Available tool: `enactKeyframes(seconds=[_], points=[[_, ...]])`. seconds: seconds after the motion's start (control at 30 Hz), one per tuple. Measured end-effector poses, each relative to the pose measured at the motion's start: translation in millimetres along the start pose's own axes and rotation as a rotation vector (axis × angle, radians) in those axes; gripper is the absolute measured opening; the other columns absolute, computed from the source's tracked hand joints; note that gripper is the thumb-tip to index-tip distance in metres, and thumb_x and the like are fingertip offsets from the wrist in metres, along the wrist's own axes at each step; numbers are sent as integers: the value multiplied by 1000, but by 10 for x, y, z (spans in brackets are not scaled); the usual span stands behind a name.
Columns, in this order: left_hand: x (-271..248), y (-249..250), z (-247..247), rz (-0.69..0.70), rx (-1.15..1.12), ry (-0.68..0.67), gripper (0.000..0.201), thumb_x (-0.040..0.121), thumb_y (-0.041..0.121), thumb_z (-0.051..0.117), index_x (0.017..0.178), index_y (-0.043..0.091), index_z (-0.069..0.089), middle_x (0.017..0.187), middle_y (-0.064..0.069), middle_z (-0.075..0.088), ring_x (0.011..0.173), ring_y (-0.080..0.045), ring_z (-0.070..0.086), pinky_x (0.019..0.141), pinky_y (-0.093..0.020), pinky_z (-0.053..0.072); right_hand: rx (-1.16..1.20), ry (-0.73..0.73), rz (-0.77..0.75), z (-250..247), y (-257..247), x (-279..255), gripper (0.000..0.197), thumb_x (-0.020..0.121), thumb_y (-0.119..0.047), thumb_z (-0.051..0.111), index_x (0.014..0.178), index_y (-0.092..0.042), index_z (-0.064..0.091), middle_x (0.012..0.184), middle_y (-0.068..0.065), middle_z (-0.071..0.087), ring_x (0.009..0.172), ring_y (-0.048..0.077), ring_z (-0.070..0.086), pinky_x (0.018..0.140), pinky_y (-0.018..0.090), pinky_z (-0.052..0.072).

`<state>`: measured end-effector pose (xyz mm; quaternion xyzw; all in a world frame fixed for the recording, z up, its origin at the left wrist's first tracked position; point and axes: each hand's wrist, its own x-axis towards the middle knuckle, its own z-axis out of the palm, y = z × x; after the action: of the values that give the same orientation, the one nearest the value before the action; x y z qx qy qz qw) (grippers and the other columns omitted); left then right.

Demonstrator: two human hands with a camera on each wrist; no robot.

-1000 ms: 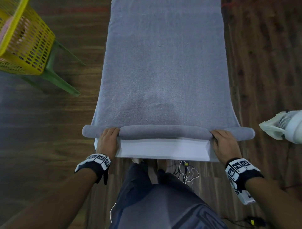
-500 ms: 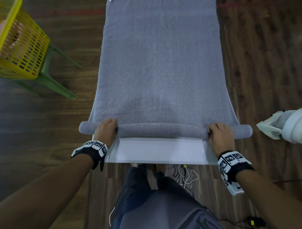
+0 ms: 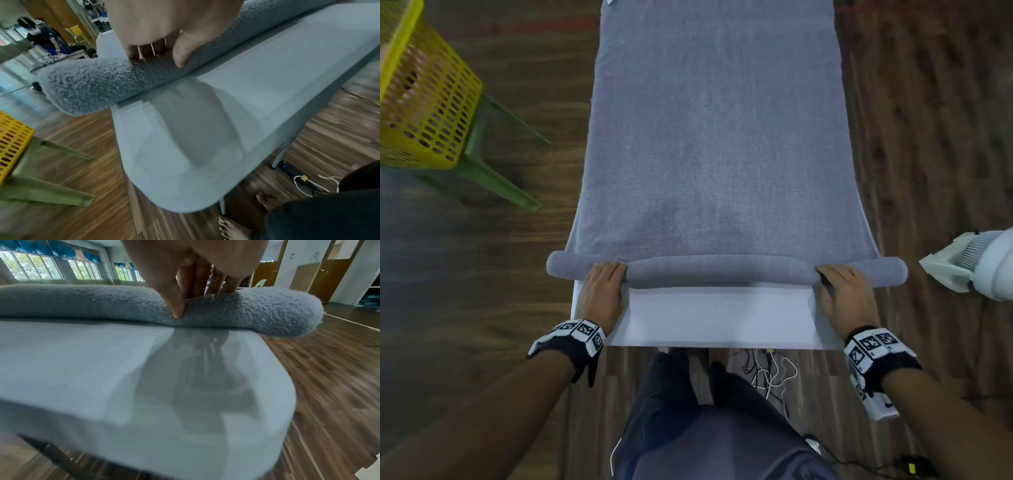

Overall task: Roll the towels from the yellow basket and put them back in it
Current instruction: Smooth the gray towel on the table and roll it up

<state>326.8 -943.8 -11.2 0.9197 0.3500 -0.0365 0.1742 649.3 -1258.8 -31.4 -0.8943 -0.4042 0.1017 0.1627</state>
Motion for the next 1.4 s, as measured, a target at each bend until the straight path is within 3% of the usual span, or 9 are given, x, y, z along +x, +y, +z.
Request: enactKeyframes(seconds=[0.2,0.3,0.4,0.5,0.7,0.9,1.07,1.23,1.4], points=[[435,68,-238,-44,99,-117,27,75,2,61,102,9,63,99,-12,65,91,-35,57,79,-42,41,-148,-87,119,-123,-105,384,25,87,-17,55,108,-14,70,103,11,68,98,35,59,89,46,37],[609,97,-292,-62,84,-46,26,74,2,63,99,9,59,95,-14,58,87,-37,53,74,-45,41,-102,-63,235,-134,-155,538,26,82,-9,64,106,-17,64,106,11,60,101,35,54,90,45,34],[642,129,-261,-32,94,-6,20,69,-2,64,84,8,54,84,-14,55,79,-35,52,67,-42,38,-105,-28,186,-78,-198,628,20,73,5,62,85,-10,62,90,14,57,89,37,53,78,46,37],[576,141,-168,-32,52,25,22,68,-5,63,85,7,55,82,-12,54,76,-32,50,66,-41,41,-58,-33,108,-35,-216,558,21,67,13,59,78,-5,61,79,14,58,76,38,55,69,46,42],[321,83,-90,36,-3,58,45,69,-6,65,112,2,56,109,-12,57,96,-30,51,82,-40,50,-33,6,-42,-71,-141,212,47,68,0,75,113,-2,61,113,14,63,102,33,56,94,42,41],[441,52,-105,50,23,64,40,70,-8,66,109,1,61,106,-14,62,97,-33,56,83,-44,52,-36,-21,-21,-79,-68,427,35,74,-5,70,109,-9,66,110,8,67,102,32,58,87,45,44],[686,104,-238,-25,62,-15,19,78,6,60,97,8,64,95,-10,64,90,-31,57,77,-42,45,-134,-106,66,-141,-103,805,43,77,-31,42,105,-14,70,102,8,70,96,31,60,86,44,40],[1069,67,-341,-80,32,-71,24,81,4,56,103,8,63,95,-14,61,87,-36,57,72,-42,45,-39,-107,249,-180,-149,1115,29,79,-13,62,108,-16,59,109,11,57,102,33,54,90,46,37],[1268,122,-344,-56,103,-11,17,71,-3,63,83,3,52,82,-18,55,77,-38,53,63,-43,38,-97,-53,129,-149,-148,1301,18,71,7,61,76,-10,61,84,13,58,81,37,54,73,44,41]])
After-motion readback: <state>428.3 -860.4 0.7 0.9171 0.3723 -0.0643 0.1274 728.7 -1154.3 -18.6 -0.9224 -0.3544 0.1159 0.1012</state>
